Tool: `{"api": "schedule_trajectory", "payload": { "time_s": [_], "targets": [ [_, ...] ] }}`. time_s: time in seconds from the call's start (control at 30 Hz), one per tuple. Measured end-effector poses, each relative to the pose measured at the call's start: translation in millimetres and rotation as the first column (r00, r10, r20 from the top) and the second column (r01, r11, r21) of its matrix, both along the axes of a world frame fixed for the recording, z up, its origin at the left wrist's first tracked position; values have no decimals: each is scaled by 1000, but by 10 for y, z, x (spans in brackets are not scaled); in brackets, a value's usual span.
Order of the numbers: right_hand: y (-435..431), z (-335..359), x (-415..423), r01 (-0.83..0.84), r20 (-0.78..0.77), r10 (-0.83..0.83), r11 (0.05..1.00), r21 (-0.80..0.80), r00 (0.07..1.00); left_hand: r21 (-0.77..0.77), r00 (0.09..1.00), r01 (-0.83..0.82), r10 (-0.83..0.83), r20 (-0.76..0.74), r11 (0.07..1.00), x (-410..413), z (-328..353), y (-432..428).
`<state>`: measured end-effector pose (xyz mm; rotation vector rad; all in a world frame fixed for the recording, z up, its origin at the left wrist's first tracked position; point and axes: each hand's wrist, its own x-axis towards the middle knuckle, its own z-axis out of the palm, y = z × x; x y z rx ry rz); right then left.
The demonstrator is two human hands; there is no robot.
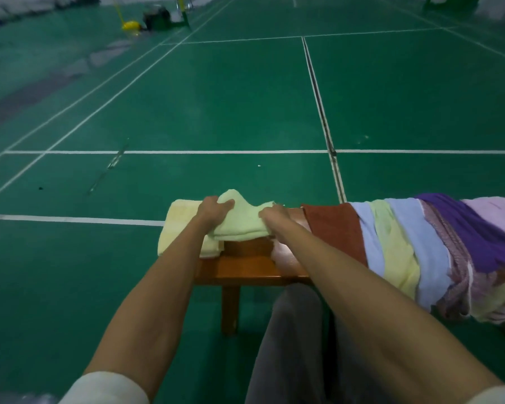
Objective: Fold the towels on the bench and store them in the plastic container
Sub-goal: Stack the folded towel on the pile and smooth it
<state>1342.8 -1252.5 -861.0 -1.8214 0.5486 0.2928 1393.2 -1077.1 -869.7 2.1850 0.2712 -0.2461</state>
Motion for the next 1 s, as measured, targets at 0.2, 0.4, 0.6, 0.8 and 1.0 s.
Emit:
{"api": "schedule_trajectory", "payload": {
  "time_s": [0.2,0.4,0.6,0.8,1.0],
  "targets": [
    [318,44,114,-59,35,58,998,38,998,-21,995,-81,82,63,997,-15,50,474],
    [587,-469,545,-195,-5,195,981,16,981,43,991,-77,72,114,996,-54,-120,885],
    [856,46,460,-188,88,187,982,5,978,65,965,-133,114,238,989,-24,39,1049],
    [947,-94,180,-445,-154,426,888,-117,891,307,986,-166,158,51,937,-88,-286,1307],
    [977,-177,195,-454,-157,431,874,-170,888,238,981,-190,178,70,952,-80,-437,1416]
  ]
}}
